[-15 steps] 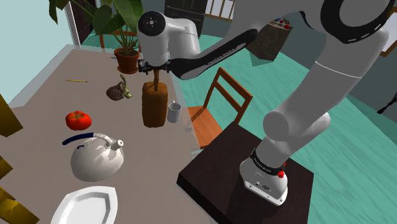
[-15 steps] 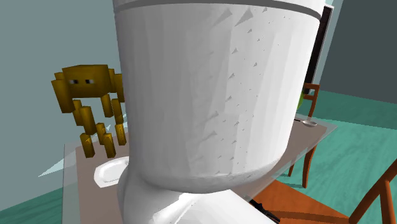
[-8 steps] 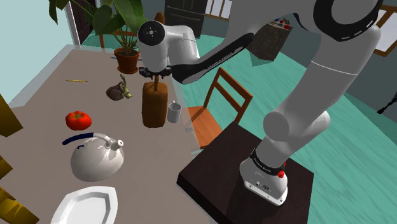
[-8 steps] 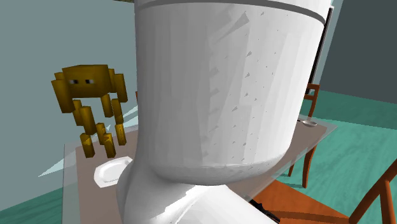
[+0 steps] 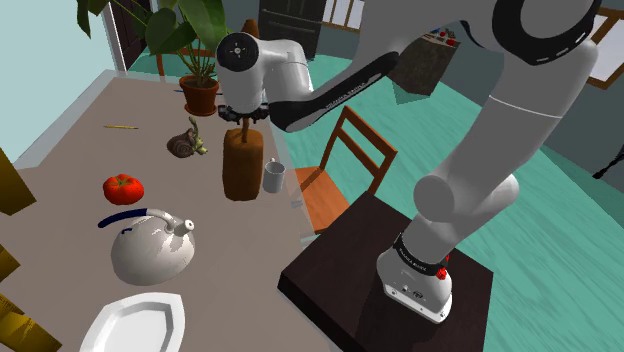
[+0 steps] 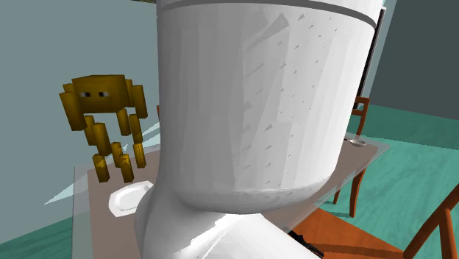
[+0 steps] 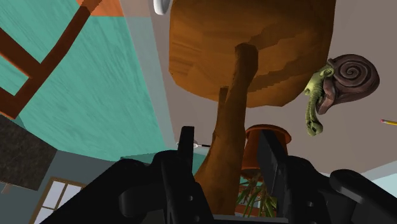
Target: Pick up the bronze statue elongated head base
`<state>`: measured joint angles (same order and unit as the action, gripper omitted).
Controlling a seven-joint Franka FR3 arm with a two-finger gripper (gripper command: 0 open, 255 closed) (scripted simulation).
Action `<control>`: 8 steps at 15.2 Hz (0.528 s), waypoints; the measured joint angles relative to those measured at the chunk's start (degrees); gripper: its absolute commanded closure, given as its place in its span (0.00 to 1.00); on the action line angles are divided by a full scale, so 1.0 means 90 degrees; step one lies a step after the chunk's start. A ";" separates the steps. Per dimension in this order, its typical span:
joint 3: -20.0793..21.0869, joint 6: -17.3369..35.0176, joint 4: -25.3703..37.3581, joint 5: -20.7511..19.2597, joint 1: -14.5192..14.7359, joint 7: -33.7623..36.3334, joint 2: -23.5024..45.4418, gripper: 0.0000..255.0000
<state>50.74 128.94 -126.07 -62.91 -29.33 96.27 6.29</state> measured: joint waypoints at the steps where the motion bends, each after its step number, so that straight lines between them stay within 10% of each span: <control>1: 0.0001 -0.0001 -0.0004 0.0049 -0.0014 -0.0046 -0.0026 1.00; 8: 0.0048 0.0006 0.0069 0.0730 -0.0117 -0.0668 -0.0514 1.00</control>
<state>51.17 128.99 -125.45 -56.34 -30.38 90.26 1.66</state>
